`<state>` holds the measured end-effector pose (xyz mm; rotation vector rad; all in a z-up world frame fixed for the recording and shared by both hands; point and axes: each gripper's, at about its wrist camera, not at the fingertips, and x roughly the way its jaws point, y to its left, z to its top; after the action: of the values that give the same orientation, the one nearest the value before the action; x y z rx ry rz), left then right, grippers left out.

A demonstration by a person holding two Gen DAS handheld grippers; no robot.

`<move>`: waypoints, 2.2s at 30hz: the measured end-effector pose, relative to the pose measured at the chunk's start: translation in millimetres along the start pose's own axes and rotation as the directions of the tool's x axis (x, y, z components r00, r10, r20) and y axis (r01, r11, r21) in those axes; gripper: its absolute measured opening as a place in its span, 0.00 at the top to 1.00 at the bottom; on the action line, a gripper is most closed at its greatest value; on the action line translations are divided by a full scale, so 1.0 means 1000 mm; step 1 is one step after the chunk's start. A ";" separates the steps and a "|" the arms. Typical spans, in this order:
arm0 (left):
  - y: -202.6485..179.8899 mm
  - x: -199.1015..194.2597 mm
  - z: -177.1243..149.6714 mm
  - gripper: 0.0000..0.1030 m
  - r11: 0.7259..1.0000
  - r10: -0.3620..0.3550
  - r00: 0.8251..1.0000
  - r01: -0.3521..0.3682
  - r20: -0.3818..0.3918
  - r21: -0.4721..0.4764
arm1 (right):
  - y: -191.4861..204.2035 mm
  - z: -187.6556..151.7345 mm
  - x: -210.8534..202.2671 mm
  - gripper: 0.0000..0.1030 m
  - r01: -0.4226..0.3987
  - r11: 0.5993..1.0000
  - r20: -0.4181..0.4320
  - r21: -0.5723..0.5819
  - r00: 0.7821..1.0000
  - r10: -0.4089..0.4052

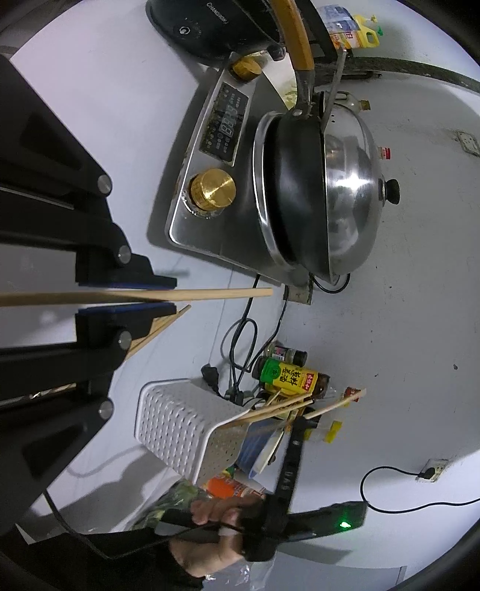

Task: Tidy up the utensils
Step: 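Carry both chopsticks over the white holder with both tools, then lower the chopsticks into the white holder and open both tools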

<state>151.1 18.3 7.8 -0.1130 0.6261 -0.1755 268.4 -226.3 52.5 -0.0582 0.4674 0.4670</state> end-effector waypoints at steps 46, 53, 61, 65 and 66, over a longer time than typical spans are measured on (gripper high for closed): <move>-0.148 0.097 0.118 0.94 0.982 -0.173 0.970 0.183 0.168 -0.045 | -0.073 -0.087 -0.085 0.43 0.058 0.993 0.060 0.102 0.996 -0.064; -0.147 0.126 0.119 0.94 0.975 -0.113 0.971 0.149 0.212 -0.163 | -0.091 -0.093 -0.088 0.41 0.054 0.985 0.100 0.162 0.992 -0.071; -0.155 0.143 0.099 0.94 0.980 -0.093 0.989 0.112 0.119 -0.162 | -0.096 -0.098 -0.081 0.40 0.049 0.983 0.077 0.178 0.995 -0.064; -0.157 0.131 0.088 0.94 0.986 -0.103 0.991 0.113 0.088 -0.125 | -0.095 -0.101 -0.081 0.40 0.080 0.982 0.065 0.171 0.994 -0.093; -0.157 0.127 0.086 0.94 0.987 -0.101 0.991 0.110 0.085 -0.116 | -0.095 -0.101 -0.081 0.40 0.081 0.982 0.066 0.171 0.993 -0.093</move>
<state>282.6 -155.6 29.3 -0.2691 0.5517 -0.2344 204.2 -361.6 -5.8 0.1011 0.4280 0.3411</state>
